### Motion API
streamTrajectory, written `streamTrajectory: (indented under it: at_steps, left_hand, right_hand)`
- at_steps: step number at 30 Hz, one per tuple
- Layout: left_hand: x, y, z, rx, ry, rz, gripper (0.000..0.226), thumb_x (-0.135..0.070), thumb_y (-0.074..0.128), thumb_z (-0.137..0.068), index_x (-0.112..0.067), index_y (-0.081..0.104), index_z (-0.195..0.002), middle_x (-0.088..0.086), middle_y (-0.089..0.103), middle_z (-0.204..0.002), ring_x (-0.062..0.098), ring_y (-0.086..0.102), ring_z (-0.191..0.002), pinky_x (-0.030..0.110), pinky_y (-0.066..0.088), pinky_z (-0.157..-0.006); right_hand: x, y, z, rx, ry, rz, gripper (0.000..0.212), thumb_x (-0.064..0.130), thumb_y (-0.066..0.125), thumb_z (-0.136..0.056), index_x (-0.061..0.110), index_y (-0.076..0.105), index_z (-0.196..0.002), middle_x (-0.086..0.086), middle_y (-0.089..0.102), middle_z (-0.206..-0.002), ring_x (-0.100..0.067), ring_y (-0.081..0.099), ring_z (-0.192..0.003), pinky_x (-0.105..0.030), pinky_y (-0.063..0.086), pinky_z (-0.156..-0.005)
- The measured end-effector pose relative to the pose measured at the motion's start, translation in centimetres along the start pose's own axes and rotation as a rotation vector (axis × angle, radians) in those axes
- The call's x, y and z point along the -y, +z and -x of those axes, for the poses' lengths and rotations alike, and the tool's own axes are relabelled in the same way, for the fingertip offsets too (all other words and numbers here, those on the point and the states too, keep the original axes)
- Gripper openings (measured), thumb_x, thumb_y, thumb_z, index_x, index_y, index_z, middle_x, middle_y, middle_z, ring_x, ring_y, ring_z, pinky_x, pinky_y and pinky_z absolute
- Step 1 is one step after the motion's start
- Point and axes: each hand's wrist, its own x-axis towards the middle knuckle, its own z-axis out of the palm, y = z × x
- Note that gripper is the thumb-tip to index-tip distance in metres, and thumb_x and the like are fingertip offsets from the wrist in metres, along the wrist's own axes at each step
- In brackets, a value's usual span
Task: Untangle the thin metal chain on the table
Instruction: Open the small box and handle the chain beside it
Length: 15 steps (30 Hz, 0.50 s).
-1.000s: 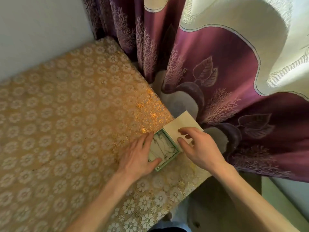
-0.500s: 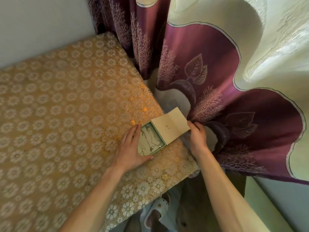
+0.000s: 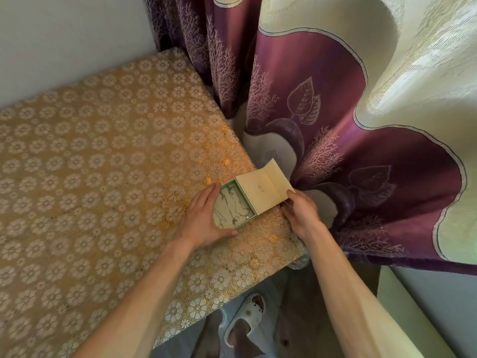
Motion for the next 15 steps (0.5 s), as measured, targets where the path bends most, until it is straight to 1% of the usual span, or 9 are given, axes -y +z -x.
streamTrajectory:
  at_steps: [3, 6, 8, 10, 11, 12, 13, 14, 15]
  left_hand:
    - [0.1, 0.1, 0.0, 0.012, -0.013, -0.001, 0.136, -0.069, 0.077, -0.064, -0.022, -0.008, -0.159, -0.007, -0.008, -0.167, 0.017, -0.003, -0.154, 0.03, -0.007, -0.114]
    - [0.3, 0.3, 0.0, 0.029, -0.009, -0.015, 0.136, -0.07, 0.075, -0.065, -0.023, -0.011, -0.159, -0.009, -0.013, -0.165, 0.014, -0.007, -0.153, 0.029, -0.011, -0.113]
    - [0.6, 0.2, -0.2, 0.05, 0.001, -0.014, 0.134, -0.07, 0.073, -0.067, -0.023, -0.012, -0.158, -0.01, -0.019, -0.163, 0.01, -0.012, -0.152, 0.029, -0.012, -0.114]
    - [0.9, -0.2, -0.3, 0.045, 0.009, 0.016, 0.125, -0.071, 0.069, -0.072, -0.025, -0.008, -0.159, -0.012, -0.02, -0.162, 0.01, -0.012, -0.152, 0.031, -0.01, -0.117]
    - [0.9, -0.5, -0.2, 0.008, 0.005, 0.08, 0.116, -0.07, 0.067, -0.076, -0.028, -0.002, -0.16, -0.012, -0.017, -0.164, 0.011, -0.009, -0.153, 0.034, -0.006, -0.119]
    - [0.6, -1.0, 0.2, -0.049, -0.008, 0.19, 0.106, -0.068, 0.065, -0.079, -0.031, 0.006, -0.16, -0.014, -0.01, -0.166, 0.011, -0.002, -0.153, 0.038, 0.002, -0.121]
    - [0.2, -1.7, 0.8, -0.11, -0.037, 0.346, 0.097, -0.067, 0.063, -0.082, -0.035, 0.013, -0.159, -0.015, 0.001, -0.166, 0.01, 0.009, -0.152, 0.042, 0.013, -0.122]
    - [-0.3, -2.4, 1.6, -0.163, -0.069, 0.536, 0.091, -0.068, 0.061, -0.083, -0.037, 0.018, -0.157, -0.015, 0.016, -0.165, 0.009, 0.026, -0.147, 0.044, 0.026, -0.119]
    - [-0.9, -3.1, 2.4, -0.203, -0.096, 0.738, 0.09, -0.07, 0.061, -0.082, -0.037, 0.022, -0.156, -0.014, 0.031, -0.159, 0.006, 0.044, -0.136, 0.043, 0.039, -0.112]
  right_hand:
    - [-0.1, -0.1, 1.4, 0.026, -0.068, -0.109, 0.027, 0.021, 0.051, -0.105, 0.014, 0.056, -0.13, -0.009, 0.063, -0.132, -0.017, 0.062, -0.112, -0.035, 0.049, -0.103]
    - [0.3, -0.2, 3.5, 0.051, -0.202, -0.123, 0.035, 0.032, 0.051, -0.105, 0.019, 0.055, -0.137, -0.004, 0.067, -0.13, -0.019, 0.067, -0.115, -0.037, 0.053, -0.099]
    - [0.6, -0.3, 5.4, 0.069, -0.318, -0.061, 0.032, 0.035, 0.05, -0.105, 0.021, 0.059, -0.132, -0.002, 0.069, -0.126, -0.02, 0.067, -0.116, -0.036, 0.055, -0.095]
    - [0.7, -0.2, 7.5, 0.091, -0.444, 0.039, 0.027, 0.037, 0.052, -0.103, 0.026, 0.064, -0.124, 0.001, 0.07, -0.124, -0.02, 0.067, -0.116, -0.036, 0.056, -0.091]
    - [0.6, -0.2, 8.5, 0.104, -0.506, 0.105, 0.028, 0.039, 0.054, -0.1, 0.028, 0.066, -0.123, 0.003, 0.071, -0.122, -0.019, 0.067, -0.115, -0.037, 0.056, -0.09]
    - [0.5, -0.2, 9.5, 0.121, -0.562, 0.173, 0.031, 0.041, 0.056, -0.097, 0.029, 0.066, -0.123, 0.006, 0.072, -0.121, -0.017, 0.067, -0.114, -0.036, 0.056, -0.091]
    - [0.4, -0.1, 10.5, 0.143, -0.616, 0.244, 0.032, 0.041, 0.058, -0.094, 0.03, 0.067, -0.123, 0.01, 0.072, -0.119, -0.013, 0.067, -0.113, -0.032, 0.056, -0.09]
    - [0.2, 0.0, 11.2, 0.173, -0.665, 0.317, 0.032, 0.04, 0.059, -0.093, 0.031, 0.067, -0.122, 0.014, 0.072, -0.118, -0.008, 0.067, -0.113, -0.026, 0.056, -0.089]
    - [0.0, 0.1, 11.9, 0.207, -0.704, 0.394, 0.031, 0.039, 0.06, -0.092, 0.033, 0.066, -0.122, 0.018, 0.071, -0.118, -0.004, 0.066, -0.112, -0.021, 0.055, -0.087]
